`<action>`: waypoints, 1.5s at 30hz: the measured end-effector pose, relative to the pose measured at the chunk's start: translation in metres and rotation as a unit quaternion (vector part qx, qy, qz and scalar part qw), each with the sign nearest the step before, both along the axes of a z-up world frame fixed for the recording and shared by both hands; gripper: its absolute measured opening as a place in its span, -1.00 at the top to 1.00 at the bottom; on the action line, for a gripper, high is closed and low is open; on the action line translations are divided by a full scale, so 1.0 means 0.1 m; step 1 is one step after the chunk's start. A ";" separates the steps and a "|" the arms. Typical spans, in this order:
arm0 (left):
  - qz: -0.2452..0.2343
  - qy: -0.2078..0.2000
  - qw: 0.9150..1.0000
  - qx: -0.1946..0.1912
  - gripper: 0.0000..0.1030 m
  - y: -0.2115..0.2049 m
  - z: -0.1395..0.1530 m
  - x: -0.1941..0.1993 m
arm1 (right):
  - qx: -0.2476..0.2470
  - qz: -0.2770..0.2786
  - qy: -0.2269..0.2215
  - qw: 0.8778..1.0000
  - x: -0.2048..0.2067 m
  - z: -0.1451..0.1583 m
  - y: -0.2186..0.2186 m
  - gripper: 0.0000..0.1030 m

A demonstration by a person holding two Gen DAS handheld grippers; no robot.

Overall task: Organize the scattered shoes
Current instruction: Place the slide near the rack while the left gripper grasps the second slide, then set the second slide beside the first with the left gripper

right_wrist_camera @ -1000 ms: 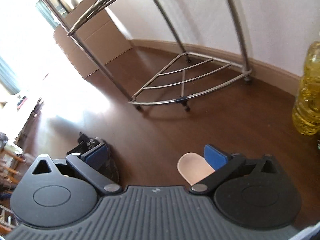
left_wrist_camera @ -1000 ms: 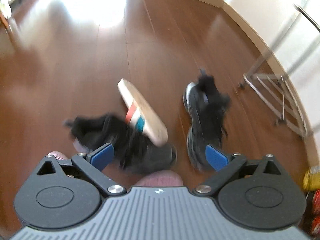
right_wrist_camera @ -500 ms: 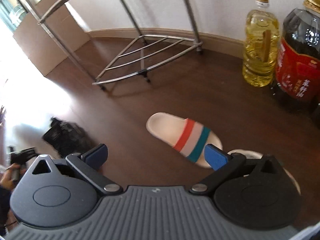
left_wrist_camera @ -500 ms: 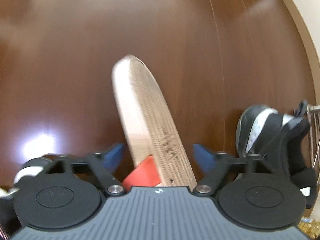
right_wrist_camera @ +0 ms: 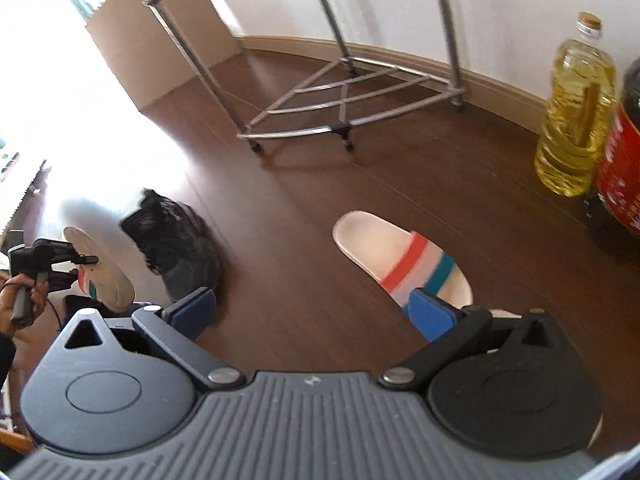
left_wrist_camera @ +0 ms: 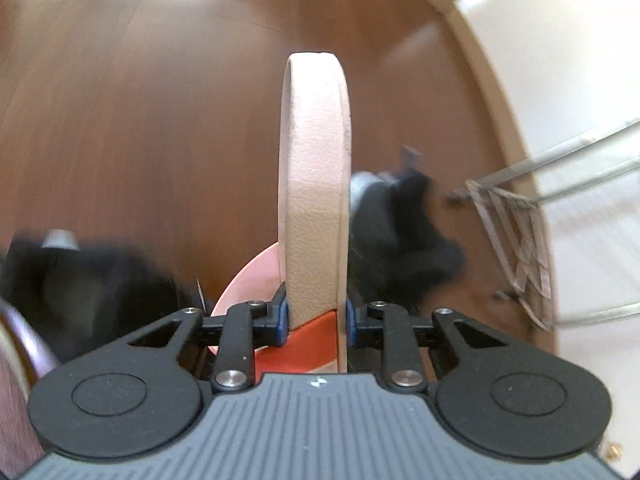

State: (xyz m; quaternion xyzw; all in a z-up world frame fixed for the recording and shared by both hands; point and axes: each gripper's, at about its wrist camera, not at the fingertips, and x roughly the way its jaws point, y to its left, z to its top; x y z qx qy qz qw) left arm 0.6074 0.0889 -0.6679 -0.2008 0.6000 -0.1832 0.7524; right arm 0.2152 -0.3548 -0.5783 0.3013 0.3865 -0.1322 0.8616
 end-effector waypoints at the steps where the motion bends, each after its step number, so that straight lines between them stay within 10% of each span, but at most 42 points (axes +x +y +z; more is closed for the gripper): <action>1: -0.011 0.008 1.000 0.007 0.43 -0.10 0.06 -0.16 | 0.008 0.004 -0.002 1.000 0.00 0.00 -0.02 -0.98; 6: -0.056 0.075 0.995 0.041 0.43 -0.72 0.11 -0.90 | 0.025 0.021 -0.018 0.999 -0.01 0.04 -0.14 -0.98; 12: -0.109 0.188 0.969 0.116 0.43 -1.80 -0.67 -1.11 | -0.028 0.050 -0.002 0.998 -0.05 0.05 -0.07 -0.98; 18: -0.199 0.079 0.970 0.117 -0.30 -2.16 -0.15 -1.31 | -0.064 0.067 0.032 0.995 -0.07 -0.04 0.04 -0.98; 28: -0.194 -0.175 0.939 0.223 -0.85 -0.95 1.14 -2.00 | -0.119 0.184 0.076 0.973 0.30 -0.60 0.61 -0.98; 38: -0.225 -0.183 0.928 0.232 -0.85 -0.80 1.19 -2.08 | -0.187 0.228 0.143 0.945 1.54 -1.93 1.58 -0.98; 45: -0.214 -0.180 0.933 0.226 -0.85 -0.68 1.21 -2.07 | -0.223 0.303 0.146 0.915 1.58 -2.10 1.44 -0.79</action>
